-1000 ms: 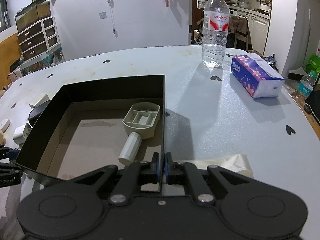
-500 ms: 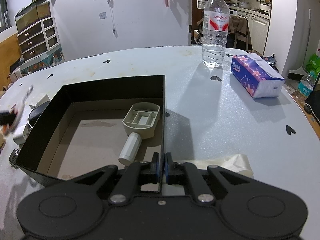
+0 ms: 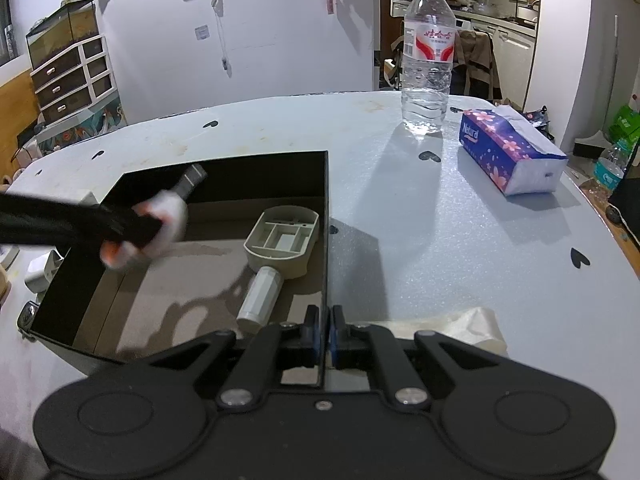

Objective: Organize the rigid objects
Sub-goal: 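Carry the scissors with the left tool into the black box and release, then move the left tool to the smartwatch and grasp it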

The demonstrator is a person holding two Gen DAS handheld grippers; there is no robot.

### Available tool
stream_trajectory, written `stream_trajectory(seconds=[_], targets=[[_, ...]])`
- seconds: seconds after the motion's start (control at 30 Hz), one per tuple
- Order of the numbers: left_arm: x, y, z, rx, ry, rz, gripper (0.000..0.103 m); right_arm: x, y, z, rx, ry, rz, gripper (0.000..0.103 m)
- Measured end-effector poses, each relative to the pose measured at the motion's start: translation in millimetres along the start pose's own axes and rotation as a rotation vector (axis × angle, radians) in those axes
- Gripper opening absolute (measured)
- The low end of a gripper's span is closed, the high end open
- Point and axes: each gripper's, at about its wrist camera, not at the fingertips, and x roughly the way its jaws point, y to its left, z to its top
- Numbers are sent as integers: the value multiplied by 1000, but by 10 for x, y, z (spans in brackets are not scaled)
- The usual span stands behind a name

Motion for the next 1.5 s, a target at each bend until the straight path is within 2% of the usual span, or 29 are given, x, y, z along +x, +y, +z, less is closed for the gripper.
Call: stream_trajectory(seconds=[0.1,0.27,0.3,0.37,0.47,0.57,0.6,0.73,0.9,1.1,1.43,1.5], targets=[[235,-55,-33,-3,74,2,40,1,-3,1,0,1,1,6],[415,-75,-27,-21,95,13,38,0,-5,1,2,1,2,6],[427,-81,-21,-23,94,12,36,0,-6,1,3,1,2,6],[452,-86,-12,-21,102,11,20,0,-5,1,2,1,2,6],[482,-80,-19,-17,123,-2,20,-1,-5,2,2,1,2,5],[476,-86,-41,-10,124,-11,29,1,-6,1,3,2,1,5],[455,-89,-46,-7,120,-13,35,2,-5,0,3,3,0,5],[310,-112,-71,34,80,-8,49,8,2,-2,3,6,-2,5],[80,-99,-119,70,27,0,75,8,1,-2,3,6,-1,5],[-266,-31,-213,111,-59,11,91,9,-1,-3,3,6,-1,5],[-594,218,-417,125,-137,64,93,10,-8,0,0,6,5,5],[-656,299,-474,117,-158,78,97,8,-9,-1,-2,6,7,5]])
